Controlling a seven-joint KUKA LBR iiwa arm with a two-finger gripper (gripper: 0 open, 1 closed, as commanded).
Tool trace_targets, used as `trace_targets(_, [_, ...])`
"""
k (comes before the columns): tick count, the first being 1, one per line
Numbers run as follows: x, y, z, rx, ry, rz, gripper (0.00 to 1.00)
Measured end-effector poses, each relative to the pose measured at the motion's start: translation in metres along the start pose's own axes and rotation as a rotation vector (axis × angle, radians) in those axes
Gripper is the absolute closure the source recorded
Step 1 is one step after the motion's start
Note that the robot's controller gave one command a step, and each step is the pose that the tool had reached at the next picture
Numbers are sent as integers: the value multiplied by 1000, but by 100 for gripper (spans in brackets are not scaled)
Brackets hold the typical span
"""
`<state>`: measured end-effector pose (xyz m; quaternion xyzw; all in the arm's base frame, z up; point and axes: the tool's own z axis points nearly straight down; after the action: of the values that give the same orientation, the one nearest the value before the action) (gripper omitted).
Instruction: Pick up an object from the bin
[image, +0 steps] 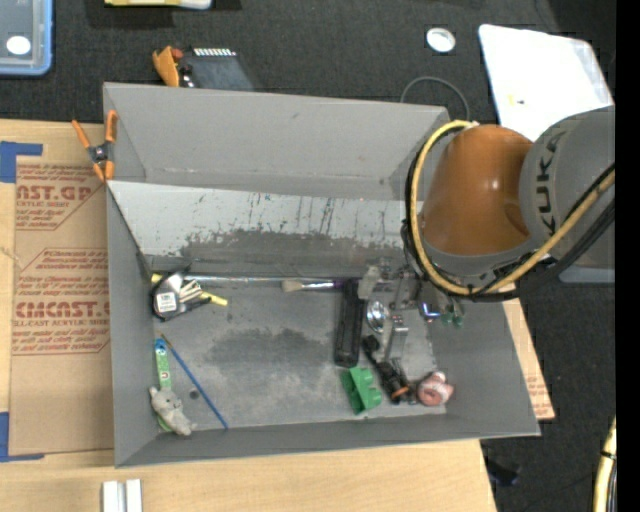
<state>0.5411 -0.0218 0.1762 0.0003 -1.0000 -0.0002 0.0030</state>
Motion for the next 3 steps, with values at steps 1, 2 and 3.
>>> trace_targets(1, [-2,0,-4,0,-8,0,0])
trace_targets(2, [-15,-19,40,2,-16,-197,0])
trace_targets(3, [-55,-46,52,4,-13,-551,0])
